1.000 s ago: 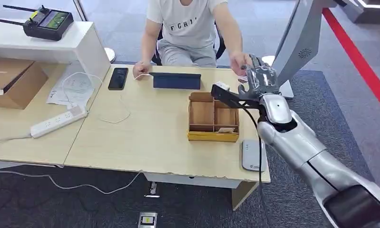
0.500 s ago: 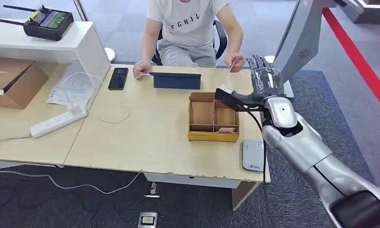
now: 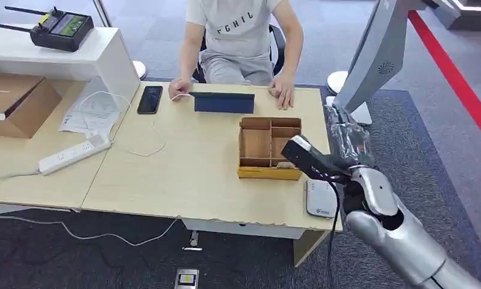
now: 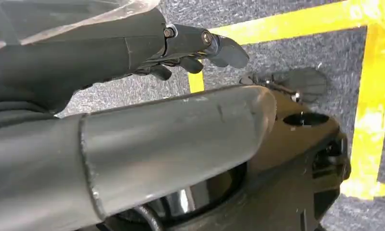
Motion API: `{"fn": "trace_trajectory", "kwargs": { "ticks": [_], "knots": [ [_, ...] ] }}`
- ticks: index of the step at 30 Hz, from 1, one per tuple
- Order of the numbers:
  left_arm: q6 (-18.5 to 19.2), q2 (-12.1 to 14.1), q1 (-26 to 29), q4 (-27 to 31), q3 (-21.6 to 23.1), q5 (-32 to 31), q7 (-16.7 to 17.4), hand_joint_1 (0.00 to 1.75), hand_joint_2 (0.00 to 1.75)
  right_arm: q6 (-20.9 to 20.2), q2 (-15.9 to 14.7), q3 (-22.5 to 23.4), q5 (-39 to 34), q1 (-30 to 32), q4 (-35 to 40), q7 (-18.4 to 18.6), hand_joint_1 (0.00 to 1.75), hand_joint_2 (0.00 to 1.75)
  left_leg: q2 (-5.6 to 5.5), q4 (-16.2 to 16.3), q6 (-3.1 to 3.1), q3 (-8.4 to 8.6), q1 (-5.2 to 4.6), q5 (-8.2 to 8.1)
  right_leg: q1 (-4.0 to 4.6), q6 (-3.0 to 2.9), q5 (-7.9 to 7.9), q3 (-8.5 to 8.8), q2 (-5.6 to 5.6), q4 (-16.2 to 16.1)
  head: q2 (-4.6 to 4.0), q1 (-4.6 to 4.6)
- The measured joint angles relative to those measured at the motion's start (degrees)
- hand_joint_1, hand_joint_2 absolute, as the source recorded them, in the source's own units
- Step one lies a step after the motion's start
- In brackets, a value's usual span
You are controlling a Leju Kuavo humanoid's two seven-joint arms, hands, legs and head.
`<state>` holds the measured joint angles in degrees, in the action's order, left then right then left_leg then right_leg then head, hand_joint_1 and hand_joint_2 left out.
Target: Pass the card to the sensor for recognition and then transmit it.
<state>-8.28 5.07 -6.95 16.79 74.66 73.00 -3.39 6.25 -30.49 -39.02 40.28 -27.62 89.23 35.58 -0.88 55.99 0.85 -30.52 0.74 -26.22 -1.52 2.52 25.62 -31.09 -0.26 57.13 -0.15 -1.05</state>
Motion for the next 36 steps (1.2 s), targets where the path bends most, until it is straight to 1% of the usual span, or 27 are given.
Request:
{"fn": "trace_trajectory", "kwargs": {
  "ticks": [2, 5, 6, 8, 11, 16, 19, 24, 30, 36],
  "knots": [
    [-0.07, 0.00, 0.01, -0.17, -0.07, 0.48, -0.57, 0.00, 0.00, -2.16, -1.53, 0.76, 0.24, 3.16, 5.55, 1.67, 0.00, 0.00, 0.07, 0.00, 0.02, 0.02, 0.00, -0.04, 0.00, 0.00, 0.00, -0.02, -0.06, 0.00, 0.00, -0.02],
    [-0.07, -0.04, -0.05, -0.22, -0.09, 0.57, -1.84, 0.00, 0.00, -5.03, -3.11, 1.64, 1.40, 6.64, 13.22, 2.21, 0.00, 0.00, 0.08, 0.00, 0.02, 0.03, 0.00, -0.04, 0.00, -0.01, 0.01, -0.02, -0.08, 0.00, 0.00, 0.00],
    [-0.07, -0.11, -0.04, -0.22, -0.11, 0.59, -2.10, 0.00, 0.00, -5.80, -3.44, 1.97, 1.33, 7.52, 15.32, 2.21, 0.00, 1.75, 0.07, 0.00, 0.02, 0.03, 0.01, -0.04, 0.00, -0.02, 0.01, -0.02, -0.08, 0.00, 0.00, -0.02],
    [-0.04, -0.17, -0.03, -0.39, -0.11, 0.59, -2.47, 0.00, 0.00, -7.26, -3.61, 2.49, 1.11, 9.49, 18.96, 2.08, 0.00, 1.75, 0.08, -0.01, 0.02, 0.03, 0.02, -0.04, 0.01, -0.02, 0.01, -0.01, -0.08, 0.00, 0.00, -0.02],
    [-0.04, -0.35, -0.07, -0.61, -0.15, 0.59, -2.52, 0.00, 0.00, -7.41, -3.57, 2.49, 3.17, 11.66, 22.53, 1.71, 0.00, 1.75, 0.08, -0.01, 0.02, 0.03, 0.01, -0.03, 0.01, -0.02, 0.01, 0.00, -0.08, 0.00, 0.00, 0.00],
    [-0.04, -0.61, -0.13, -0.87, -0.17, 0.44, -2.41, 0.00, 0.00, -6.60, -2.58, 1.95, 8.24, 13.05, 23.42, -0.06, 0.00, 1.75, 0.08, -0.01, 0.02, 0.05, 0.01, -0.02, 0.01, -0.01, 0.01, 0.04, -0.08, 0.00, 0.00, 0.00],
    [-0.04, -0.66, -0.18, -1.03, -0.17, 0.37, -2.60, 0.00, 0.00, -6.67, -1.16, 1.46, 8.90, 13.23, 22.90, -1.31, 0.00, 1.75, 0.07, -0.01, 0.02, 0.05, 0.01, -0.02, 0.01, -0.02, 0.01, 0.04, -0.08, 0.00, 0.00, 0.00],
    [-0.04, -0.81, -0.23, -1.09, -0.28, 0.46, -3.08, 0.00, 0.00, -5.33, 2.05, 0.61, 9.36, 13.33, 18.89, -2.92, 0.00, 1.75, 0.07, -0.02, 0.02, 0.03, 0.03, -0.02, 0.03, -0.02, 0.01, 0.04, -0.07, 0.00, 0.00, -0.02],
    [-0.04, -0.98, -0.26, -1.29, -0.52, 0.63, -2.87, 0.00, 0.00, -3.00, 6.64, 0.57, 9.53, 13.21, 11.49, -4.02, 0.00, 1.75, 0.07, -0.02, 0.02, 0.02, 0.04, -0.02, 0.03, -0.02, 0.01, 0.03, -0.07, 0.00, 0.00, 0.00],
    [-0.04, -1.01, -0.26, -1.51, -0.52, 0.63, -2.63, 0.00, 0.00, -2.65, 9.55, 0.61, 9.51, 12.85, 6.40, -4.61, 0.00, 1.75, 0.07, -0.02, 0.02, 0.02, 0.04, -0.02, 0.03, -0.02, 0.01, 0.03, -0.07, 0.00, 0.00, -0.02]
  ]
}}
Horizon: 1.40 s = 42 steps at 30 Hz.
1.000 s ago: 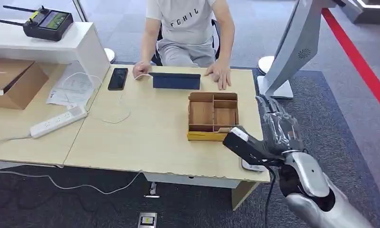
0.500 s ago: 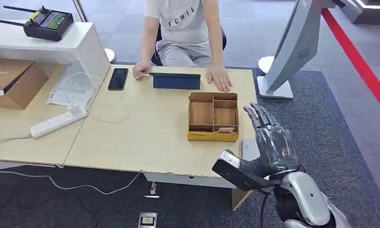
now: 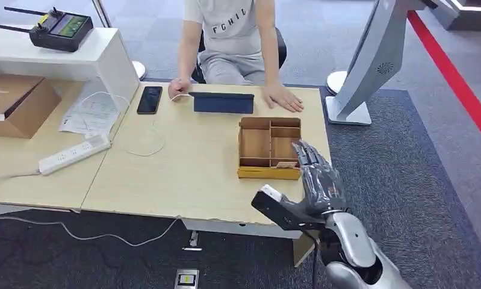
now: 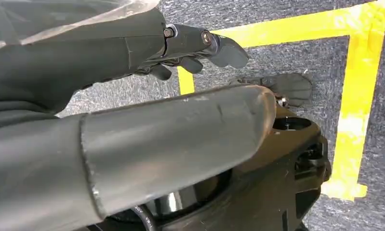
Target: Pass the card to the sensor for recognition and then transmit it.
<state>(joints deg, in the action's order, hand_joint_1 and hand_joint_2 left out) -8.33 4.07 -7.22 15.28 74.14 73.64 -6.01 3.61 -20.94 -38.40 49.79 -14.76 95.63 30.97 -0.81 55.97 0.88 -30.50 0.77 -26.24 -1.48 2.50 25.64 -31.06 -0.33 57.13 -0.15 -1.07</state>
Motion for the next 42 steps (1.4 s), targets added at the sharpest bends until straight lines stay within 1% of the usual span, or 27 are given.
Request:
{"fn": "trace_trajectory", "kwargs": {
  "ticks": [6, 15, 20, 25, 28, 37, 39, 42],
  "knots": [
    [-0.02, 0.00, 0.01, -0.07, 0.00, 0.02, 0.00, 0.00, 0.00, 0.02, 1.51, 0.00, -0.09, -0.22, -2.78, -0.28, 0.00, 1.75, 0.00, 0.00, 0.00, -0.01, 0.00, 0.00, 0.00, 0.00, 0.00, -0.01, 0.00, 0.00, 0.00, 0.00],
    [-0.13, 0.00, 0.03, -0.35, -0.04, 0.98, 1.11, 0.00, 0.00, -0.63, 3.96, 0.00, -0.33, -2.85, -9.29, -3.95, 0.00, 1.75, 0.00, 0.00, 0.01, 0.00, 0.00, 0.01, 0.00, 0.00, 0.00, 0.00, 0.00, 0.00, 0.00, 0.00],
    [-1.94, -0.50, 0.05, -0.44, -0.13, 1.03, 1.20, 0.00, 0.00, -0.42, 5.05, -0.07, 0.72, -5.06, -13.20, -4.87, 0.00, 1.75, 0.00, 0.00, 0.01, 0.00, 0.00, 0.01, 0.00, 0.00, 0.00, 0.00, 0.00, 0.00, 0.00, 0.00],
    [-2.76, -1.05, 0.05, -0.44, -0.15, 1.01, 1.99, 0.00, 0.00, 0.81, 6.42, -0.68, 0.52, -7.52, -18.36, -6.27, 0.00, 1.75, 0.00, 0.00, 0.01, -0.01, -0.01, 0.01, -0.01, 0.00, 0.00, -0.01, 0.00, 0.00, 0.00, 0.02],
    [-3.54, -1.25, 0.06, -0.44, -0.15, 1.03, 2.25, 0.00, 0.00, 1.86, 7.35, -1.25, -1.18, -8.69, -21.08, -6.71, 0.00, 1.75, 0.00, 0.00, 0.01, -0.01, 0.00, 0.01, 0.00, 0.00, 0.00, -0.01, 0.00, 0.00, 0.00, 0.00],
    [-5.07, -1.88, 0.09, -0.44, -0.20, 1.24, 3.06, 0.00, 0.00, 2.64, 9.36, -2.75, -4.08, -10.83, -28.04, -8.50, 0.00, 1.75, -0.01, 0.00, 0.01, -0.02, 0.00, 0.01, 0.00, 0.00, 0.00, -0.01, 0.00, 0.00, 0.00, 0.00],
    [-5.16, -1.97, 0.10, -0.44, -0.46, 1.64, 3.13, 0.00, 0.00, 3.60, 9.94, -3.06, -5.97, -11.47, -30.18, -9.68, 0.00, 1.75, -0.01, 0.00, 0.01, -0.01, 0.00, 0.01, 0.00, 0.00, -0.01, -0.02, 0.00, 0.00, 0.00, 0.02],
    [-5.27, -2.14, 0.14, -0.44, -0.92, 1.99, 2.97, 0.00, 0.00, 4.83, 10.38, -3.54, -5.95, -12.41, -32.85, -10.10, 0.00, 1.75, -0.01, 0.00, 0.01, -0.02, 0.00, 0.01, 0.00, 0.00, 0.00, -0.01, 0.01, 0.00, 0.00, 0.00]
  ]
}}
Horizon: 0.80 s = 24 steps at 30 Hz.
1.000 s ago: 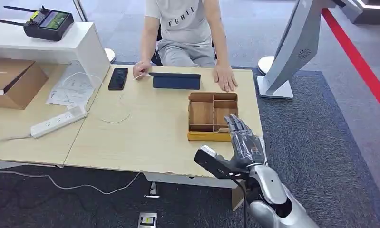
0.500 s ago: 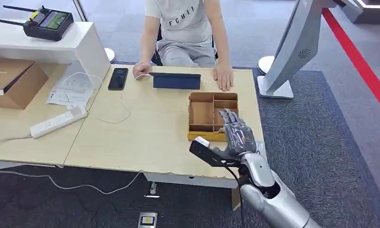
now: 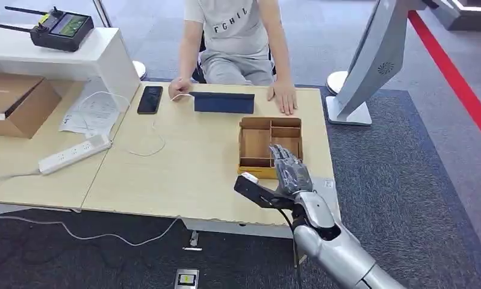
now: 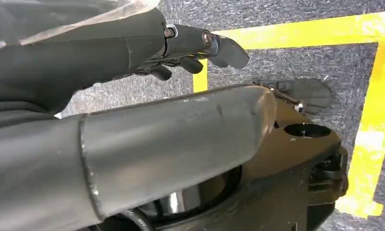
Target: Pass the card to the sensor for recognition and then transmit it.
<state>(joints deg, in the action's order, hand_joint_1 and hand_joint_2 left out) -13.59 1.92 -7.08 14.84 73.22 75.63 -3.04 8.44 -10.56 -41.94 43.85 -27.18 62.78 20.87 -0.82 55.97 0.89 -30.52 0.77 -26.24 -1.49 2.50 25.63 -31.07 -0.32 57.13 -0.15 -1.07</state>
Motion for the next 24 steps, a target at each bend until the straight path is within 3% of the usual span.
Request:
{"fn": "trace_trajectory", "kwargs": {
  "ticks": [11, 17, 21, 24],
  "knots": [
    [-0.77, -0.35, 0.07, -0.04, -0.59, 0.07, -0.18, 0.00, 0.00, 0.46, 0.42, -1.57, 1.14, -2.94, -6.26, -0.17, 0.00, 1.75, 0.00, 0.00, 0.00, 0.01, 0.00, 0.00, 0.00, 0.00, 0.00, -0.01, -0.01, 0.00, 0.00, 0.00],
    [3.30, 0.65, 0.03, -0.13, -0.59, 0.26, 1.29, 0.00, 0.00, 0.37, 0.57, -2.47, 3.47, -4.58, -8.53, -1.00, 0.00, 1.75, 0.00, 0.00, 0.00, 0.01, 0.00, 0.00, 0.00, 0.00, 0.00, -0.01, -0.01, 0.00, 0.00, 0.02],
    [-3.29, -0.05, 0.07, -0.17, -0.72, 1.38, 1.46, 0.00, 0.00, 0.31, 0.81, -3.08, 4.35, -6.50, -11.28, -3.28, 0.00, 1.75, 0.00, 0.00, 0.00, 0.01, 0.00, 0.01, 0.00, 0.00, -0.01, 0.01, -0.01, 0.00, 0.00, 0.00],
    [-5.14, -0.90, 0.11, -0.18, -1.14, 1.81, 2.12, 0.00, 0.00, 0.33, 1.13, -3.56, 4.52, -7.98, -13.20, -4.39, 0.00, 1.75, 0.00, 0.00, -0.01, 0.00, -0.01, 0.01, -0.01, 0.01, -0.01, 0.00, -0.01, 0.00, 0.00, 0.00]
  ]
}}
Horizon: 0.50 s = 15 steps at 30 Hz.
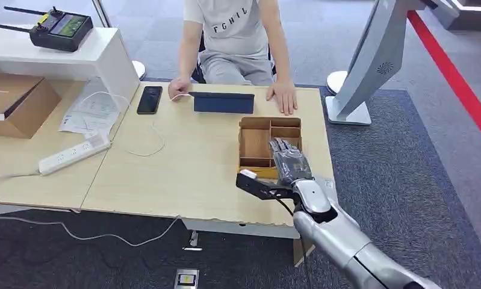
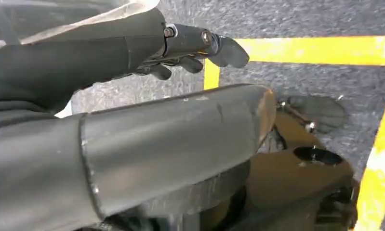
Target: Pass the card to the sensor for recognition and then transmit it.
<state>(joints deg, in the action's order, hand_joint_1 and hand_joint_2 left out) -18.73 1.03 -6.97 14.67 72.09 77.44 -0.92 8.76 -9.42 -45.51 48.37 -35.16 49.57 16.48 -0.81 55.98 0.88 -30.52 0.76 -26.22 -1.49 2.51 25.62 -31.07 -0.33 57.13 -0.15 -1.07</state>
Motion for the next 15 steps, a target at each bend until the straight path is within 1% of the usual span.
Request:
{"fn": "trace_trajectory", "kwargs": {
  "ticks": [6, 7, 8, 10, 11, 15],
  "knots": [
    [-1.53, -0.74, 0.00, 0.00, -0.48, 0.26, 0.81, 0.00, 0.00, 0.00, 0.61, -0.92, -0.44, -1.60, -2.60, -0.74, 0.00, 1.75, -0.01, 0.00, 0.00, 0.00, 0.00, 0.00, 0.00, 0.00, 0.00, -0.01, 0.00, 0.00, 0.00, 0.02],
    [-1.18, -0.79, 0.00, 0.00, -0.48, 0.24, 0.81, 0.00, 0.00, 0.07, 0.72, -1.07, -0.61, -1.74, -2.95, -0.76, 0.00, 1.75, -0.01, 0.00, 0.00, 0.00, 0.01, 0.00, 0.01, 0.00, 0.00, -0.01, 0.00, 0.00, 0.00, 0.00],
    [-0.02, -0.77, 0.00, 0.02, -0.48, 0.22, 0.83, 0.00, 0.00, 0.13, 0.83, -1.23, -0.83, -1.92, -3.39, -0.76, 0.00, 1.75, -0.01, 0.00, 0.00, 0.00, 0.01, 0.00, 0.01, 0.00, 0.00, -0.01, 0.00, 0.00, 0.00, 0.00],
    [3.12, 0.00, -0.02, 0.02, -0.48, 0.13, 1.27, 0.00, 0.00, 0.13, 1.16, -1.62, -1.07, -2.30, -4.24, -0.57, 0.00, 1.75, -0.01, 0.00, 0.00, 0.00, 0.03, 0.00, 0.04, -0.01, 0.00, -0.02, 0.00, 0.00, 0.00, 0.00],
    [4.11, 0.46, -0.03, 0.02, -0.48, 0.13, 1.40, 0.00, 0.00, 0.11, 1.31, -1.77, -1.18, -2.44, -4.55, -0.33, 0.00, 1.75, -0.01, 0.00, 0.00, 0.00, 0.05, 0.00, 0.05, -0.01, 0.01, -0.01, 0.00, 0.00, 0.00, 0.00],
    [4.85, 1.57, -0.03, 0.02, -0.48, 0.26, 1.71, 0.00, 0.00, 0.07, 1.53, -2.73, -1.40, -3.28, -5.75, 0.55, 0.00, 1.75, 0.00, 0.00, 0.01, 0.01, 0.07, 0.00, 0.07, -0.01, 0.00, -0.01, 0.00, 0.00, 0.00, 0.00]
  ]
}}
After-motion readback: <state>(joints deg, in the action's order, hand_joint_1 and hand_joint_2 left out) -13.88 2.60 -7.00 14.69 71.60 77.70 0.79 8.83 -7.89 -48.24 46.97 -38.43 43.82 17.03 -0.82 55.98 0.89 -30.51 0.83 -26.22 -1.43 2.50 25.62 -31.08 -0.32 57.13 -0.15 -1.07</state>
